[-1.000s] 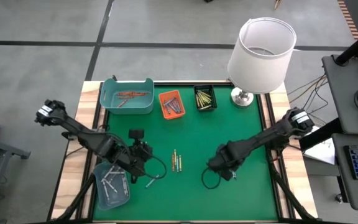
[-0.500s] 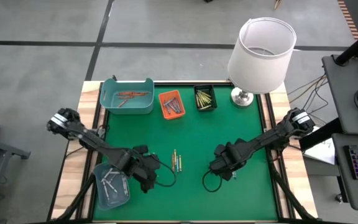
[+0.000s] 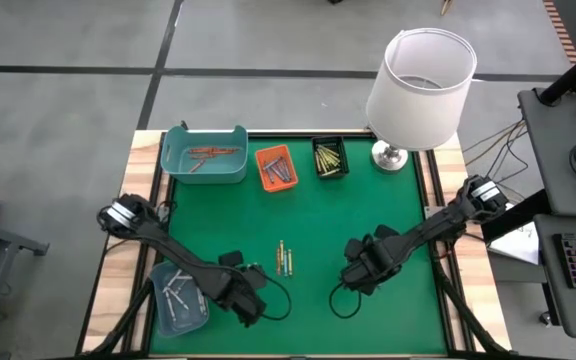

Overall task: Sort crayons
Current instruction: Put the blue crayon into the orange bin

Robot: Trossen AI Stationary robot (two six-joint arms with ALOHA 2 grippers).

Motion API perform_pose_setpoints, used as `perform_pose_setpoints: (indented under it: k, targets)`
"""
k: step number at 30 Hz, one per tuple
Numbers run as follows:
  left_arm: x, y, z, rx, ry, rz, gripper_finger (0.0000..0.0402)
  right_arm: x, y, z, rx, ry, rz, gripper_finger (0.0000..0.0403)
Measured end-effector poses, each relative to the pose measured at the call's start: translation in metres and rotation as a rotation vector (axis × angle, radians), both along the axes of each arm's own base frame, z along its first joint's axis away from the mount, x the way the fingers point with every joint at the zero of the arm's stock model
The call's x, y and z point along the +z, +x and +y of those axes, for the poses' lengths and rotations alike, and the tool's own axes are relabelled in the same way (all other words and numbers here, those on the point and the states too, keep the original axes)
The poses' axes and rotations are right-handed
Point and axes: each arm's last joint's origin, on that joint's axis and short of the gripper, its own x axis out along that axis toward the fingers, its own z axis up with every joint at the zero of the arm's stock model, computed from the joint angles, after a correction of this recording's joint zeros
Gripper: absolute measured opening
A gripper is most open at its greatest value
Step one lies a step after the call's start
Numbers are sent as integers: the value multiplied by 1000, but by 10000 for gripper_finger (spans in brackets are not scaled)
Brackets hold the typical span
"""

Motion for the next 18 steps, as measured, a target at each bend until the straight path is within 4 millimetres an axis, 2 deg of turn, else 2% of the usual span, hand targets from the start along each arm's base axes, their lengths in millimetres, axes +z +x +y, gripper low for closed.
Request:
perform_pose_setpoints:
  k: [13, 18]
  targets:
    - [-35, 1, 0, 47, 73, 62, 125, -2, -4, 23, 75, 24, -82, 73]
    - [-45, 2, -2, 51, 92, 84, 125, -3, -3, 26, 81, 35, -100, 73]
